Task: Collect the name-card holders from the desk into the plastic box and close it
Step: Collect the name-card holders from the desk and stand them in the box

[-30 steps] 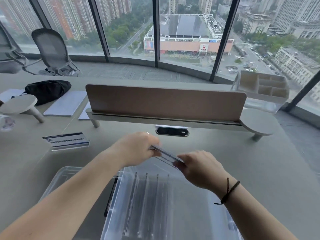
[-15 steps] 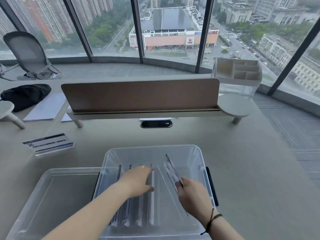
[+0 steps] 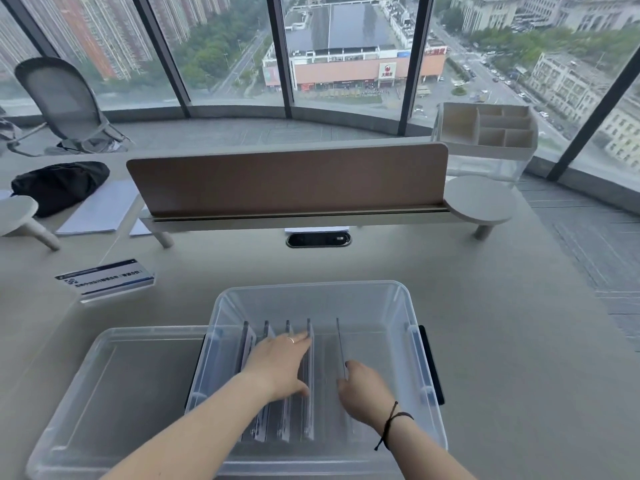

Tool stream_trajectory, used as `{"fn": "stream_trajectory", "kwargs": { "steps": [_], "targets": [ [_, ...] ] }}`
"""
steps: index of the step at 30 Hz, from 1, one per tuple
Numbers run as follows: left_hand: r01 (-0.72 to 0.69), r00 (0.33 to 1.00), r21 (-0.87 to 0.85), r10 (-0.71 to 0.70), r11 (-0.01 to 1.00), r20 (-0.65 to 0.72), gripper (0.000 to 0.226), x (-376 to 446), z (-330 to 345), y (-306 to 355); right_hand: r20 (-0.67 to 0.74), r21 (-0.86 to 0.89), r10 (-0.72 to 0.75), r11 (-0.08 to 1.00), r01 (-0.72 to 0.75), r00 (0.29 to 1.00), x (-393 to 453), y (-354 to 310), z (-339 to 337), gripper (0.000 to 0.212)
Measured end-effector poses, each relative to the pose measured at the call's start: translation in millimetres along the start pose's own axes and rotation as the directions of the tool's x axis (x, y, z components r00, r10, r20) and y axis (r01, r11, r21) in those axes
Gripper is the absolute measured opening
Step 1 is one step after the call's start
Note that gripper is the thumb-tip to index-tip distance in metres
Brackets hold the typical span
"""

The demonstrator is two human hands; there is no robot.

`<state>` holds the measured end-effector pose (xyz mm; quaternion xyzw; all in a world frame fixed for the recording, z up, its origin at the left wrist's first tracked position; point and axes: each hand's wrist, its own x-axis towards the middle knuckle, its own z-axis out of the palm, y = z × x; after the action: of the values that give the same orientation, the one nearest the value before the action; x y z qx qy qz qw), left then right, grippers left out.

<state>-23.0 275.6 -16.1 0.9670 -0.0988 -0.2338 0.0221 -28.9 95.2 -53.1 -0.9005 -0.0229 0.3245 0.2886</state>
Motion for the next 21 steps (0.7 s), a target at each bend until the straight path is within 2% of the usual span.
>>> {"fn": "stream_trajectory", "kwargs": {
  "steps": [3, 14, 21],
  "targets": [
    [0.010, 1.000, 0.000, -0.010, 1.000, 0.002, 0.103, 0.1, -0.1, 0.5, 0.022, 0.015, -0.001, 1.000, 0.001, 1.000, 1.5, 0.9, -0.9, 0.051],
    [0.033, 0.999, 0.000, -0.033, 0.999, 0.026, 0.104, 2.5, -0.8, 0.5, 0.069, 0.135, 0.008, 0.991, -0.017, 0.998, 4.8, -3.9, 12.1, 0.057],
    [0.044, 0.999, 0.017, -0.044, 0.999, 0.031, 0.105, 3.5, -1.1, 1.9, 0.155, 0.204, 0.007, 0.978, -0.039, 0.988, 8.8, -1.0, 13.0, 0.062]
  ]
}}
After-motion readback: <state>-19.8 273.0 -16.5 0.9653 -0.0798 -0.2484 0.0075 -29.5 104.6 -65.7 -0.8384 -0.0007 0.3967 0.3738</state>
